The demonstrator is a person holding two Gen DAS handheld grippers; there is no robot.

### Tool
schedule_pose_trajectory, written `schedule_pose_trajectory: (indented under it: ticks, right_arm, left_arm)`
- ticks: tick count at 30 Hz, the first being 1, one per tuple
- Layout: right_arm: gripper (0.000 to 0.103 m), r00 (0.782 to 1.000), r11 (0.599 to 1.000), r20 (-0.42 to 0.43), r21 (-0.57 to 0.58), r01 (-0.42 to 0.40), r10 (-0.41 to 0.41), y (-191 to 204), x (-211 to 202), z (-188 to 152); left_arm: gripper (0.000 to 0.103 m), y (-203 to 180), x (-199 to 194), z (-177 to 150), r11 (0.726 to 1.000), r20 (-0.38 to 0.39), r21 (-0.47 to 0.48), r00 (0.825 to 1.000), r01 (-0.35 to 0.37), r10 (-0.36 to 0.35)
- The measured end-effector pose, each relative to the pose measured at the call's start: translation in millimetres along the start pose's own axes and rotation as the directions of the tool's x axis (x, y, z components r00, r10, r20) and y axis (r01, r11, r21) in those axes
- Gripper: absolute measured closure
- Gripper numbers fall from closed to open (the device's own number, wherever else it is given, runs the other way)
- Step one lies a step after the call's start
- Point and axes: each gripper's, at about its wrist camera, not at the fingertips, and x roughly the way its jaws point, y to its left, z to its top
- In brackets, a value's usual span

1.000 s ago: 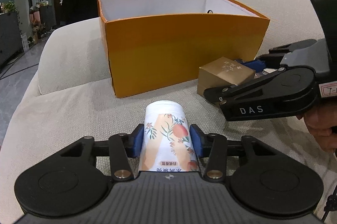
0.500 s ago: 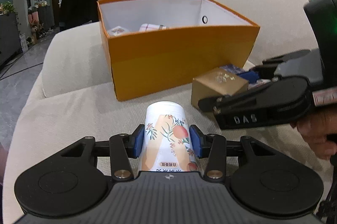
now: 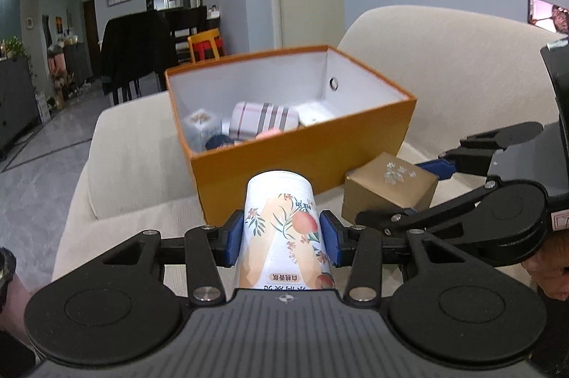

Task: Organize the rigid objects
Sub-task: 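Carry the gold box and lotion tube over the orange box and lower them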

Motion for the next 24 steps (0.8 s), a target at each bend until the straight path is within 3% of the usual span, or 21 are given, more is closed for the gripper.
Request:
schedule_pose_trajectory:
  ticks: [13, 24]
  right_arm:
    - [0.042, 1.000, 0.999, 0.028, 0.050, 0.012, -0.013, -17.4, -50.8, 12.9]
    - [0.042, 0.997, 0.999, 0.072, 0.041, 0.024, -0.027, -41.4, -69.0, 75.1]
  left_arm:
    - [0.052, 3.5, -21.1, 29.4, 1.000, 0.041, 0.008, 0.999, 0.004, -0.004]
    - [0.052, 27.5, 5.7, 93.0, 1.000, 0.086, -0.010, 0.996, 0.002, -0.002]
